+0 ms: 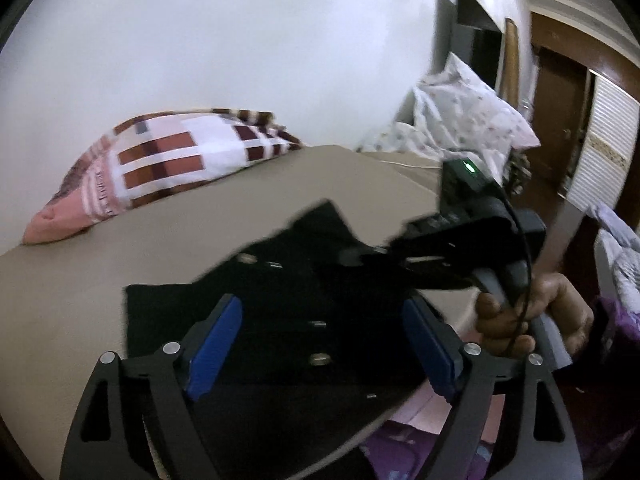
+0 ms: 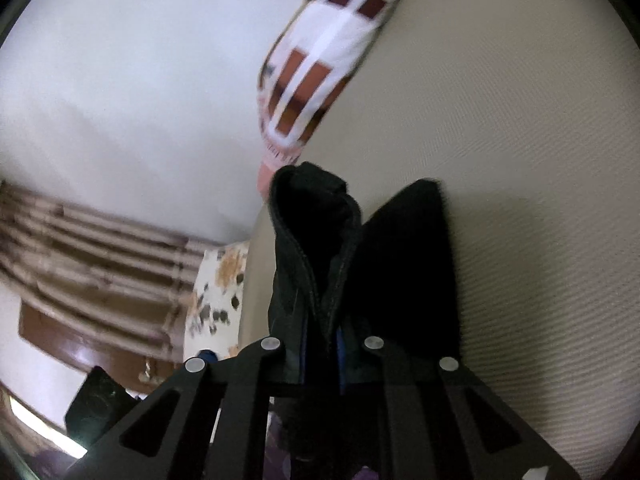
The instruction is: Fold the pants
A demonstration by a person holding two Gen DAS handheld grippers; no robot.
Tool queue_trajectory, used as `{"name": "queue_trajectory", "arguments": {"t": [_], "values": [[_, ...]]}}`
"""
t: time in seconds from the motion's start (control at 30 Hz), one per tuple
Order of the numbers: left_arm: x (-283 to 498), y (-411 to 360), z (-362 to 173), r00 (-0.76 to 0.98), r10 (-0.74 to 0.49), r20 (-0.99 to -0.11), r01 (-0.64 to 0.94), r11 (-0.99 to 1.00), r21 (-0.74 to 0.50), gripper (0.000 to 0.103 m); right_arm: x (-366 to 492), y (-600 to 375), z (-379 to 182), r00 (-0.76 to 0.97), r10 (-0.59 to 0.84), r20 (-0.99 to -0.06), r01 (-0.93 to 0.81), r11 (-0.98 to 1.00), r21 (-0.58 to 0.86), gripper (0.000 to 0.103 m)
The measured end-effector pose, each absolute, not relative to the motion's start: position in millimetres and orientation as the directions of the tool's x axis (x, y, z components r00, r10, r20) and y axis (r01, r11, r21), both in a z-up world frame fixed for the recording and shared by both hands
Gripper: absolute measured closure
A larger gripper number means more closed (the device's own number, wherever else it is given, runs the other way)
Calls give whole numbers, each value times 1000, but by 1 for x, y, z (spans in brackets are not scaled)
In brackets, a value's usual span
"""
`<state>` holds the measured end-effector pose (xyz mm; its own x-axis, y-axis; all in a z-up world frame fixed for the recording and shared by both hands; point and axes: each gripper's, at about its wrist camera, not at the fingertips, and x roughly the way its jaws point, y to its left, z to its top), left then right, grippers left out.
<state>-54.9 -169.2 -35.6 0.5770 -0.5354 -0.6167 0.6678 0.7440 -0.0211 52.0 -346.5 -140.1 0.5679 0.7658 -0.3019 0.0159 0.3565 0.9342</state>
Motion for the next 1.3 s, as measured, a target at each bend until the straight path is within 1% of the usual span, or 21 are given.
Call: {"name": "queue_trajectory", "arguments": {"t": [0.07, 0.2, 0.33, 0.4, 0.5, 0.57, 0.6, 0.67, 0.7, 0.73, 0.8, 0.83, 0.87, 0.9, 0.93, 0.97, 1.1, 1.17, 1.2, 1.27, 1.3], "values": [[-46, -160, -37, 596, -509, -621, 634, 773, -25, 20, 52, -350, -150, 563, 770, -302, 37, 341, 939, 91], [-26, -129, -42, 613, -455, -646, 544, 836, -72, 20, 53, -353, -171, 555, 781, -286, 90, 286, 954, 91], [-9, -93, -46, 637, -398, -660, 443, 890, -110, 20, 50, -352, -178, 553, 796, -248, 110, 225, 968, 91], [-3, -81, -51, 636, -379, -672, 416, 902, -114, 20, 49, -351, -181, 550, 801, -238, 124, 203, 971, 91], [5, -71, -60, 630, -335, -701, 392, 916, -85, 20, 46, -355, -190, 544, 798, -258, 159, 204, 966, 85], [11, -66, -68, 609, -326, -723, 380, 920, -95, 20, 42, -358, -191, 544, 798, -261, 167, 202, 965, 83], [14, -62, -71, 593, -329, -735, 375, 921, -109, 20, 38, -359, -186, 539, 795, -277, 161, 226, 961, 82], [16, -57, -77, 576, -324, -751, 360, 925, -123, 20, 31, -361, -175, 530, 786, -317, 150, 280, 948, 77], [16, -55, -77, 573, -321, -754, 353, 927, -127, 20, 29, -361, -172, 529, 783, -326, 151, 292, 945, 69], [16, -51, -77, 573, -323, -753, 347, 928, -134, 20, 21, -365, -166, 538, 772, -340, 154, 307, 939, 65], [12, -44, -73, 582, -323, -746, 339, 930, -139, 20, 3, -374, -149, 582, 724, -370, 141, 357, 923, 65], [10, -39, -70, 587, -320, -744, 334, 932, -138, 20, -4, -377, -140, 593, 722, -355, 119, 357, 926, 65], [8, -36, -68, 586, -319, -745, 332, 933, -139, 20, -11, -377, -133, 597, 738, -314, 89, 328, 941, 65], [8, -34, -66, 583, -320, -747, 331, 933, -142, 20, -20, -374, -123, 590, 774, -227, 49, 247, 968, 65], [7, -31, -64, 581, -323, -747, 330, 933, -146, 20, -25, -370, -119, 586, 788, -190, 38, 208, 977, 65], [4, -28, -62, 583, -326, -744, 328, 933, -152, 20, -30, -365, -116, 578, 797, -175, 40, 187, 982, 65], [-1, -22, -62, 579, -355, -734, 332, 925, -185, 19, -37, -337, -125, 529, 821, -216, 106, 189, 976, 65], [-2, -22, -66, 563, -358, -745, 330, 924, -195, 19, -34, -337, -137, 546, 787, -289, 172, 232, 957, 65], [-3, -21, -68, 550, -367, -750, 331, 920, -208, 19, -33, -336, -144, 552, 777, -303, 198, 230, 953, 66], [-6, -20, -71, 533, -387, -752, 337, 913, -230, 19, -33, -337, -154, 563, 762, -321, 241, 220, 945, 65], [-7, -20, -72, 533, -389, -752, 339, 912, -231, 19, -32, -336, -155, 569, 761, -312, 235, 213, 948, 65]]}}
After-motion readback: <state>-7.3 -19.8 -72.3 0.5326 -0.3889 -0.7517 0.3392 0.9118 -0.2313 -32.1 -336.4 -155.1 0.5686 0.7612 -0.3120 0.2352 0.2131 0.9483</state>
